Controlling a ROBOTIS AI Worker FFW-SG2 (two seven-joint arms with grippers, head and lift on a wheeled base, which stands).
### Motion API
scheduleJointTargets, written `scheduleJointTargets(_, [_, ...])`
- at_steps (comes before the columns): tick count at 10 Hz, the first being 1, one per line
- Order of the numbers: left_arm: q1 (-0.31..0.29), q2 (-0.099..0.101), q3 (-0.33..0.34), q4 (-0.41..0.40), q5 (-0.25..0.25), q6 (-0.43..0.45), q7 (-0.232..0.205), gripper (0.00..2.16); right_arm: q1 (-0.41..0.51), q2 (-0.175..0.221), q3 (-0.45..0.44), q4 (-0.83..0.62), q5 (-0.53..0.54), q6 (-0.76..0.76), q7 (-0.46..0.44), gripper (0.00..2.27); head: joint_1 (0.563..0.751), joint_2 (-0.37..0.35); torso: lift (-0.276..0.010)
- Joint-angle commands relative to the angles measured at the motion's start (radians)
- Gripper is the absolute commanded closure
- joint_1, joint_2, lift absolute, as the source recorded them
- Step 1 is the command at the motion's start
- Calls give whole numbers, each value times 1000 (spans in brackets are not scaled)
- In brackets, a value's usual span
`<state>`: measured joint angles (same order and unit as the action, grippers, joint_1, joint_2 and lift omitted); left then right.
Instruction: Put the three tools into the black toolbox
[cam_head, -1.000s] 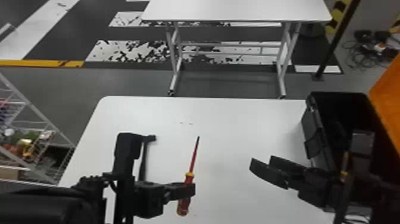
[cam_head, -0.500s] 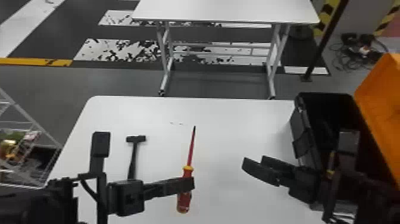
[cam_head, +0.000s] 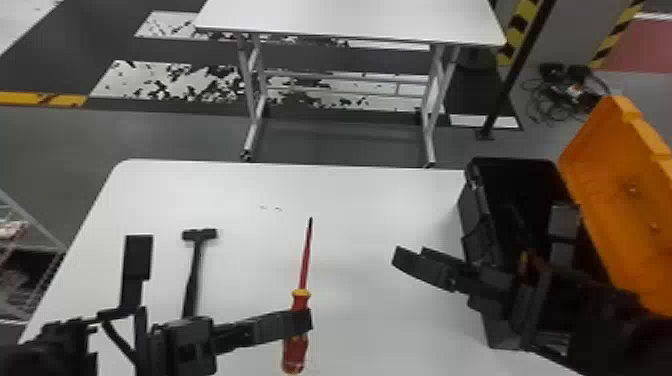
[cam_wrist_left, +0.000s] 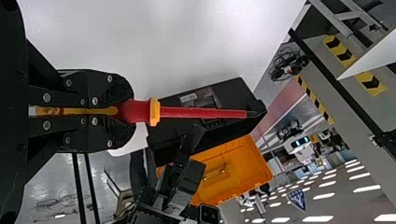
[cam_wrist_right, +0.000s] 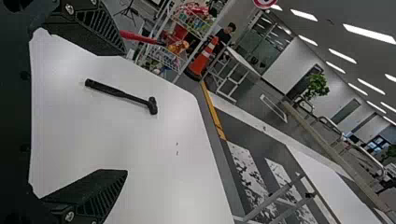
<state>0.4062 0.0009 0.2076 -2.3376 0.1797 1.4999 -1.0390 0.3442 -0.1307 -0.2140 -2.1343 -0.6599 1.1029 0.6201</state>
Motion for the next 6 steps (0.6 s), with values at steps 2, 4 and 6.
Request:
scheduleJointTargets(2, [5, -1, -30, -2, -6, -13, -1, 1747, -48, -1, 27, 16, -41, 108, 7, 103, 695, -39, -51])
scheduleJointTargets(4, [-6, 1, -45, 6, -11, -19, 1, 1791, -63, 0, 81, 19, -55, 188, 7, 103, 695, -2, -51])
scheduleJointTargets(6, [-20, 1, -56, 23, -13, -16, -1, 1791, -71, 2, 113, 16, -83, 206, 6, 103, 695, 39, -51])
